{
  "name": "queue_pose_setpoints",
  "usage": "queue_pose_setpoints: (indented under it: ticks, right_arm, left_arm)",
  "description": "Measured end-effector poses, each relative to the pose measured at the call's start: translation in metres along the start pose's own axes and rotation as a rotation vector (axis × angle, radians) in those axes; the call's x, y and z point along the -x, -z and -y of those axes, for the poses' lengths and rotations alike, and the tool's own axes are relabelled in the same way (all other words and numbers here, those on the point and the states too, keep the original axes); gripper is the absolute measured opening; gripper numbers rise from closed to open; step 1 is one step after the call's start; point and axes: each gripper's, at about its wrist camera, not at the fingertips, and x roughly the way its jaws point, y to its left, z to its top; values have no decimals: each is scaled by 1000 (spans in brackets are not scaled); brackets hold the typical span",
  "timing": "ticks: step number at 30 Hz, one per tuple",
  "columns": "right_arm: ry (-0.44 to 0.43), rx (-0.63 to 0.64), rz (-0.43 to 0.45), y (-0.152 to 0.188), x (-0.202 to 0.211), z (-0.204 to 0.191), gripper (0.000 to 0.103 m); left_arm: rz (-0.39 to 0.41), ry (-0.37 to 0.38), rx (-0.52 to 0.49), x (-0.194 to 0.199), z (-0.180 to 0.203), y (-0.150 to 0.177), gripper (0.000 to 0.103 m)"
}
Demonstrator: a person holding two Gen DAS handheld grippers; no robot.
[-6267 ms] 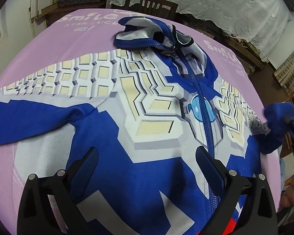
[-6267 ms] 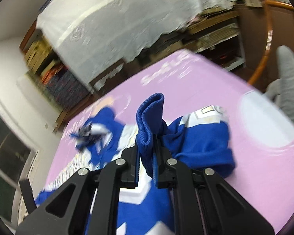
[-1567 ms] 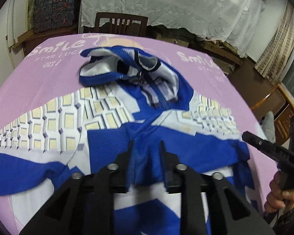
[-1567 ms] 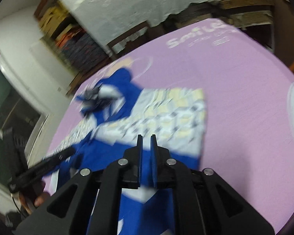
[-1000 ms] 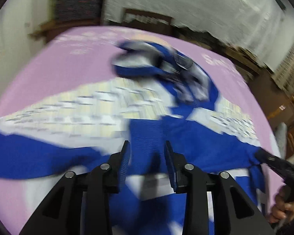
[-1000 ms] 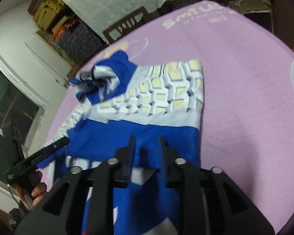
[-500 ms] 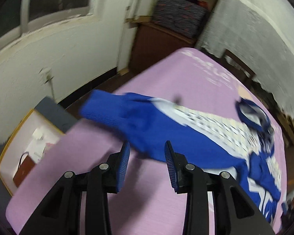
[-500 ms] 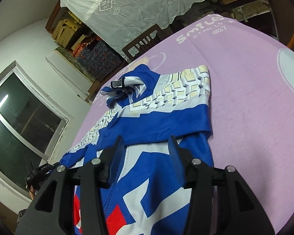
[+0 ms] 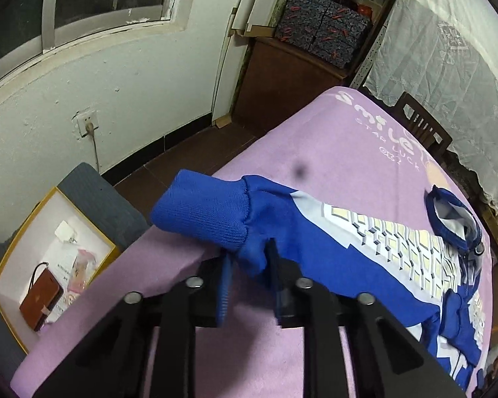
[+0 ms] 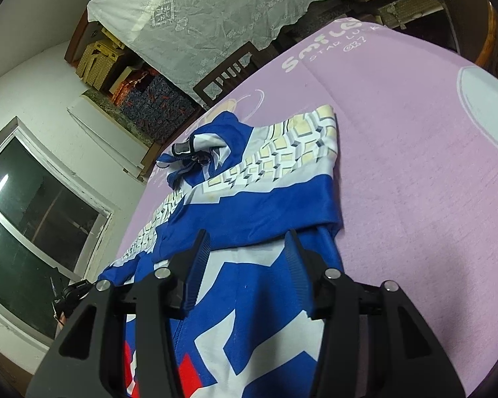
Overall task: Fold large clothes
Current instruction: 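Lift the blue sleeve cuff with the left gripper and lay it across the jacket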
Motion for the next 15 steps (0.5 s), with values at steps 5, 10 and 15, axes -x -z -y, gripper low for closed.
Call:
queue_pose_setpoints:
  ticks: [5,10,15]
  right_arm:
    - [3,1,0,0,1,0,47]
    - [4,4,-4,0,2,-1,47]
    - [-1,3,-5,1,4,-1,47]
  left_arm:
    - [56,-56,-114,13,26,3,12]
    - [127,-66,-254,40,77,4,12]
    - [176,-43,-385,63,147,12,12]
